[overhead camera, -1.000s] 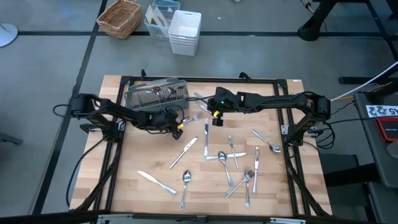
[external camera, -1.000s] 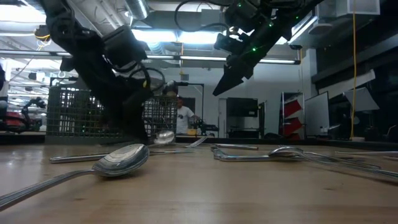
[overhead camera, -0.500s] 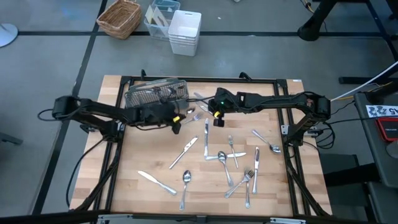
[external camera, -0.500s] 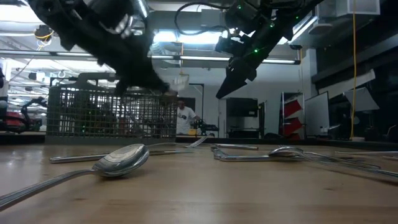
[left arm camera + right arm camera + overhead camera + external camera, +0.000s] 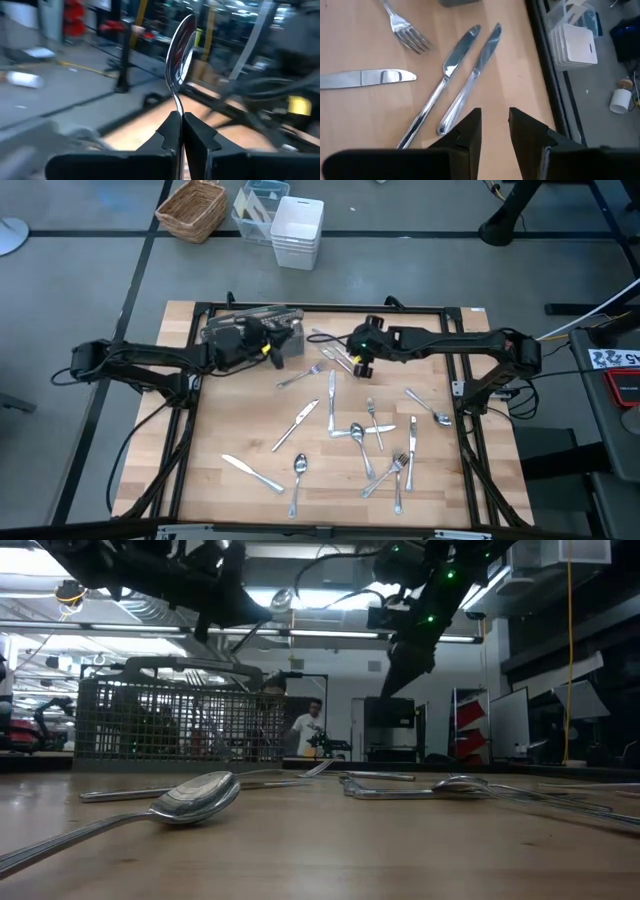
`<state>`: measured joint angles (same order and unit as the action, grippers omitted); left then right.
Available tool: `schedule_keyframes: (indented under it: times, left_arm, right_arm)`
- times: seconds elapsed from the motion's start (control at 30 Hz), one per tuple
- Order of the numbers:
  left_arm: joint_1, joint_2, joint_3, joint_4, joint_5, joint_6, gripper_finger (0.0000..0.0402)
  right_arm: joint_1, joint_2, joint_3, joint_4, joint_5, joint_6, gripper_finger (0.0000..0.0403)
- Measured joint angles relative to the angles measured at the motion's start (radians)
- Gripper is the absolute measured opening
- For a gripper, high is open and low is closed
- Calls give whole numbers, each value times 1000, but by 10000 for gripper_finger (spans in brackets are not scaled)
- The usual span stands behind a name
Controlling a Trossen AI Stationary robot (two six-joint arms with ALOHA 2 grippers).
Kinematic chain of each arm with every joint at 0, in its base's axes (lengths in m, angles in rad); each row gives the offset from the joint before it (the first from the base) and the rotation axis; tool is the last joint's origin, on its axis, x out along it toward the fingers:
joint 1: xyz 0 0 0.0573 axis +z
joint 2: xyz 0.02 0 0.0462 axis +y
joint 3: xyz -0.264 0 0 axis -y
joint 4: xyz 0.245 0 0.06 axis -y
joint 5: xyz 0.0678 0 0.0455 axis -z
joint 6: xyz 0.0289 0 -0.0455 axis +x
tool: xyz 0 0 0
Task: Sort silverware
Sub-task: Put the silver spoon into the silverware rack
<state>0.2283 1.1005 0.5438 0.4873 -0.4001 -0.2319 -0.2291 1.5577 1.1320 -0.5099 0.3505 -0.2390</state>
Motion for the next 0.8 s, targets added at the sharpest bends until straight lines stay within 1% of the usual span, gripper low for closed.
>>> schedule_keyframes:
  times: [0.1,0.2,0.33,0.6,0.7,0.8]
  left_arm:
    - [42,27,0,49,-35,4,3]
    - [79,71,0,142,-36,12,6]
    - [111,148,0,268,-35,81,5]
    - [124,313,0,467,-34,213,6]
    - [124,379,0,519,-35,217,3]
    - [124,436,0,553,-80,213,4]
  right_arm:
    - [0,-24,0,0,-3,1,101]
    - [0,-34,0,8,-13,5,101]
    - [0,-35,0,12,-29,7,101]
    - [0,-35,0,13,-29,7,101]
    - [0,-35,0,13,-29,7,101]
    - [0,-35,0,13,-30,25,101]
